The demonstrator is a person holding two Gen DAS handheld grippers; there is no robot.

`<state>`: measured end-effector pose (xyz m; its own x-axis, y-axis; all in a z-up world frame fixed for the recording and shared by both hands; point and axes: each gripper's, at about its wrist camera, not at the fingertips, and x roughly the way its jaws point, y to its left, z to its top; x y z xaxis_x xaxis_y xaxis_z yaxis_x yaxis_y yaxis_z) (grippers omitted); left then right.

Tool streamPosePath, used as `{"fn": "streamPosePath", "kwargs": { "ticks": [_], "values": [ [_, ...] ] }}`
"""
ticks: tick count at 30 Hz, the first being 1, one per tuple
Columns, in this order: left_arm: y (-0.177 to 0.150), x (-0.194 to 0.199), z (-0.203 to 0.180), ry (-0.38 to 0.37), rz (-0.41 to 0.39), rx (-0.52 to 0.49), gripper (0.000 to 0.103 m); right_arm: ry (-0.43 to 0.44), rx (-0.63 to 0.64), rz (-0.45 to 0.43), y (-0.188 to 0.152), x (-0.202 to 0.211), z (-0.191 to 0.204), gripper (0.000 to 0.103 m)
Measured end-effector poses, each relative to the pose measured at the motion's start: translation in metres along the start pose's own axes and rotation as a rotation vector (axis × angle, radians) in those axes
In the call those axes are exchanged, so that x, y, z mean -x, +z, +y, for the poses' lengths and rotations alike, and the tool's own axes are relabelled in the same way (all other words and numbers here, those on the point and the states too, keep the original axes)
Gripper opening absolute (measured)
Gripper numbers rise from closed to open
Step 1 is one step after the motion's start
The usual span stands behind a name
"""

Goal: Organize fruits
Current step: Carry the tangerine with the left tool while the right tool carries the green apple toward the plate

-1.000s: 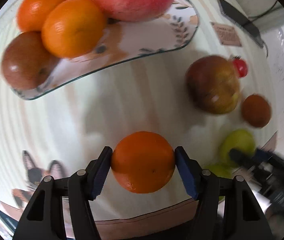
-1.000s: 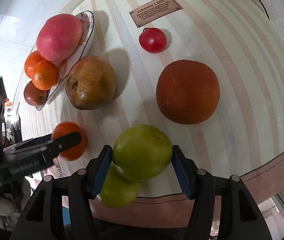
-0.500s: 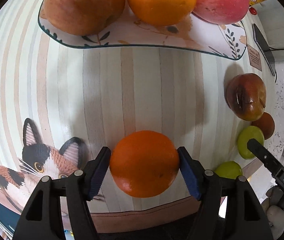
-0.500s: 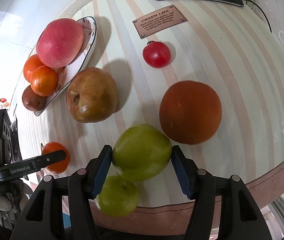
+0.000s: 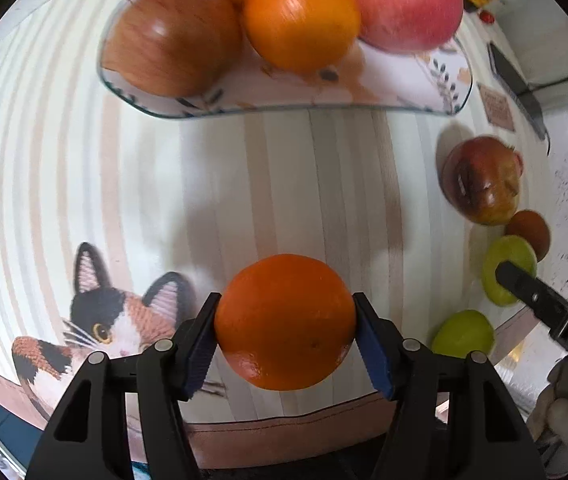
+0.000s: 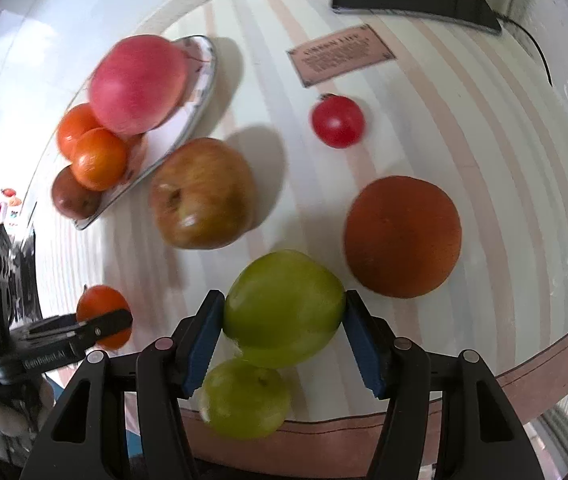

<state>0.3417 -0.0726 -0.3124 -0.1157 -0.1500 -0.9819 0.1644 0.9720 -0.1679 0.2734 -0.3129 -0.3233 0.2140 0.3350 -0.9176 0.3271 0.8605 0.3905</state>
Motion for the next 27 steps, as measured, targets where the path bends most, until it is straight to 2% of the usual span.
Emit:
{"fn": "streamPosePath", "kwargs": {
  "ticks": [3, 7, 12, 15, 21, 27],
  "values": [
    [-0.001, 0.020, 0.006, -0.029, -0.039, 0.027, 0.061, 0.016, 0.034, -0.012, -0.002, 0.009, 0.013, 0.063],
    [0.000, 0.061, 0.020, -0.107, -0.106, 0.083, 0.061, 0.078, 0.083, -0.028, 0.000, 0.028, 0.041, 0.063],
    [0.035, 0.111, 0.055, -0.185, -0.187, 0.141, 0.061, 0.154, 0.104, -0.059, 0.032, 0.036, 0.076, 0.063],
    [0.062, 0.127, 0.072, -0.163, -0.228, 0.163, 0.061, 0.143, 0.109, -0.070, 0.059, 0.020, 0.092, 0.063],
    [0.125, 0.109, 0.109, -0.104, -0.218, 0.223, 0.061, 0.099, 0.093, -0.018, 0.096, -0.024, 0.106, 0.063],
    [0.158, 0.071, 0.124, -0.115, -0.141, 0.262, 0.061, 0.080, 0.070, -0.004, 0.104, -0.042, 0.108, 0.063]
  ]
}}
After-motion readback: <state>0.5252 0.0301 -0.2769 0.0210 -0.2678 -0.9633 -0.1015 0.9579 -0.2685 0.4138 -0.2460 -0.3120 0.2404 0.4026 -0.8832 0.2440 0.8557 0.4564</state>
